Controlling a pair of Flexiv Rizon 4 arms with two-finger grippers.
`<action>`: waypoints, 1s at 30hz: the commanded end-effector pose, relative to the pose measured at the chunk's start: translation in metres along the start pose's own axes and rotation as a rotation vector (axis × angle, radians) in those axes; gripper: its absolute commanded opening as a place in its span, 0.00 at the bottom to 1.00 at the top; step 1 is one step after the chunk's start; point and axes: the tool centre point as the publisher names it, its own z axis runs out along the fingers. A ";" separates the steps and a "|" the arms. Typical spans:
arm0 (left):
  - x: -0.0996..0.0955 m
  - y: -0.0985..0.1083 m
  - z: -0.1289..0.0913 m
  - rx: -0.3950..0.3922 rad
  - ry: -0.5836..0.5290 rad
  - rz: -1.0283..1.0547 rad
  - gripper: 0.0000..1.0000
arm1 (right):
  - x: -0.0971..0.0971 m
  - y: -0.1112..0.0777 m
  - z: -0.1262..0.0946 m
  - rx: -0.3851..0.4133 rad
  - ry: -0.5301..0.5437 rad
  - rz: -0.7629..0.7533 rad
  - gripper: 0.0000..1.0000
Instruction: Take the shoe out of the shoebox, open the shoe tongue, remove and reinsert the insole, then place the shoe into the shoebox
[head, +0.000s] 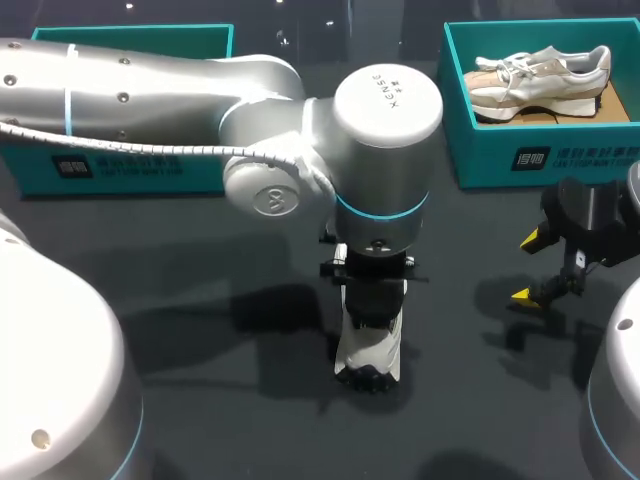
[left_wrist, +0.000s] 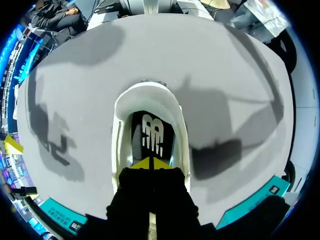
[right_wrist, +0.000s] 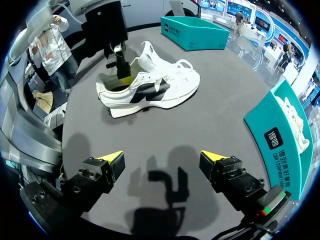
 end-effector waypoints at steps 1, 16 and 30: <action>0.003 0.004 -0.004 -0.018 -0.001 -0.005 0.01 | 0.002 0.000 -0.001 0.002 -0.003 0.001 1.00; 0.006 0.026 -0.006 -0.049 0.001 -0.032 0.36 | 0.002 0.000 -0.001 0.002 -0.003 0.001 1.00; 0.009 0.037 -0.007 0.016 -0.040 0.017 1.00 | 0.002 0.000 -0.001 0.002 -0.003 0.001 1.00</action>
